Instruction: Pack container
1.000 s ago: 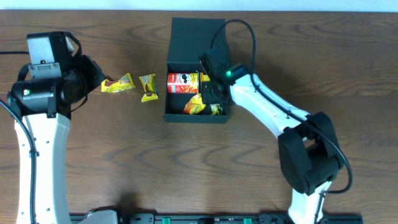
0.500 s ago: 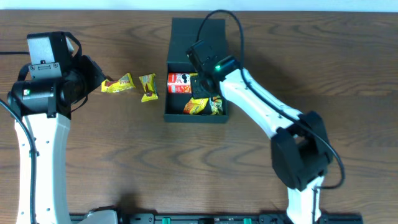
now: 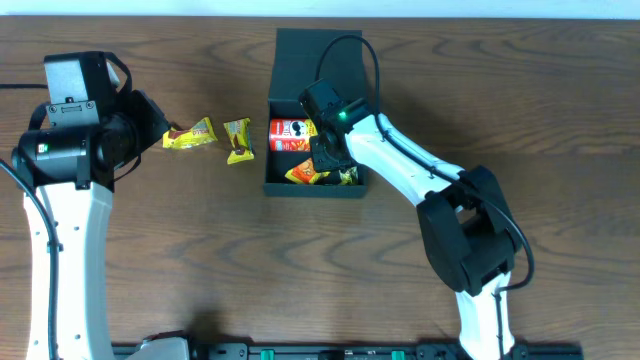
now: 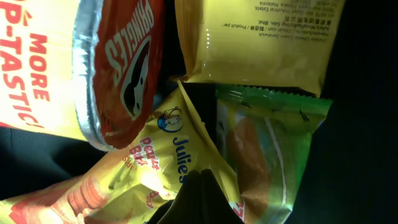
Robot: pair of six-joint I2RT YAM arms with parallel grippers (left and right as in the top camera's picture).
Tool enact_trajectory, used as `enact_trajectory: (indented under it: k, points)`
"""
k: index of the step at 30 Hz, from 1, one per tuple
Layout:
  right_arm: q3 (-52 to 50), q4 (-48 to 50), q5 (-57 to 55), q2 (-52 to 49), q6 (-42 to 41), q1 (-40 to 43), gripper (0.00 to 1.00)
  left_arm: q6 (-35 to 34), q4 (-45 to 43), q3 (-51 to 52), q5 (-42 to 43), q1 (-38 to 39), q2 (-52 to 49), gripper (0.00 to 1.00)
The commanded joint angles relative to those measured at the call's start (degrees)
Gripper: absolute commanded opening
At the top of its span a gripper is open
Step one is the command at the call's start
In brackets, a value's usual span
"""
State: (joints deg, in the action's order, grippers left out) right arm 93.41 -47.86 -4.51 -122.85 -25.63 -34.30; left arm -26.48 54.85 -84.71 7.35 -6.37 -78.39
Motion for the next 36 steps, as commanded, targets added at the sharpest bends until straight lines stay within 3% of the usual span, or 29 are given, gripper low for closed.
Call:
enact_trajectory:
  k: [1, 14, 19, 24, 36]
  points:
    - [-0.6, 1.0, -0.9, -0.2, 0.0, 0.1, 0.02, 1.2, 0.0, 0.5, 0.2, -0.3, -0.1, 0.07]
    - [3.9, 0.1, -0.9, 5.7, 1.6, -0.3, 0.02, 2.2, 0.0, 0.5, -0.1, -0.3, -0.1, 0.07]
    - [3.9, 1.4, 5.1, 9.2, 7.7, -0.7, 0.02, 2.3, -0.2, 0.5, -0.3, -0.3, -0.1, 0.07]
    - [3.5, 1.5, 14.0, 5.4, 13.6, -2.7, 0.02, 2.3, -0.3, 0.5, -0.2, -0.3, -0.1, 0.07]
    - [3.5, 0.3, 13.7, -3.8, 15.0, -6.6, 0.02, 2.3, -0.3, 0.5, -0.3, -0.3, -0.1, 0.07]
